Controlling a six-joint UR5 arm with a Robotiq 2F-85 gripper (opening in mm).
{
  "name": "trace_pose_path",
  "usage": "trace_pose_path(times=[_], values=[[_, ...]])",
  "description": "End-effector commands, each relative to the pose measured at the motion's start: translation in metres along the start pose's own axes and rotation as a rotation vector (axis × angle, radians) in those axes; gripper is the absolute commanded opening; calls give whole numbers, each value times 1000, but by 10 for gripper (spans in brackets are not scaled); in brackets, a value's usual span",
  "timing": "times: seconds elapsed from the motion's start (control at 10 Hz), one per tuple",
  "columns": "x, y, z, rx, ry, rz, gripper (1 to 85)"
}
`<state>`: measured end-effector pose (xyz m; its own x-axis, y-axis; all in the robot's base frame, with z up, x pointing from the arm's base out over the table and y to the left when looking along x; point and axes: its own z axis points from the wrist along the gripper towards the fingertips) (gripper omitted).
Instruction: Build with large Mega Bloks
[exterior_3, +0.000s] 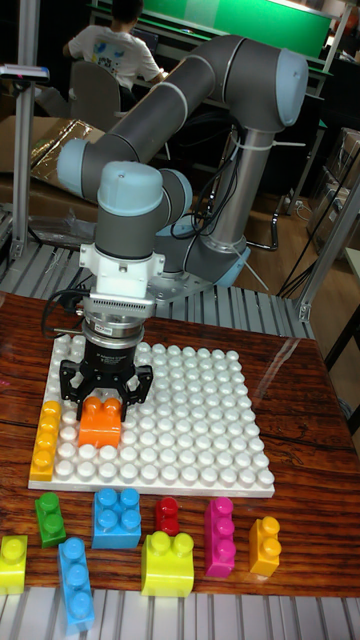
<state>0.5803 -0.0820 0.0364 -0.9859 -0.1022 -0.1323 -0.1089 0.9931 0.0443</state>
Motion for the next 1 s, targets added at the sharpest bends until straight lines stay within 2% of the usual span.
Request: trace_pose_path(times=[0.0,0.2,0.3,0.4,0.9], values=[[-2,-1,1,-6,-10,6,10],[10,0,-3,-9,37,-1,20],[8,9,-4,-42,29,-13,180],[4,11,-5,-55,16,-34,323],[-5,13,-9,-69,-2,-53,507]])
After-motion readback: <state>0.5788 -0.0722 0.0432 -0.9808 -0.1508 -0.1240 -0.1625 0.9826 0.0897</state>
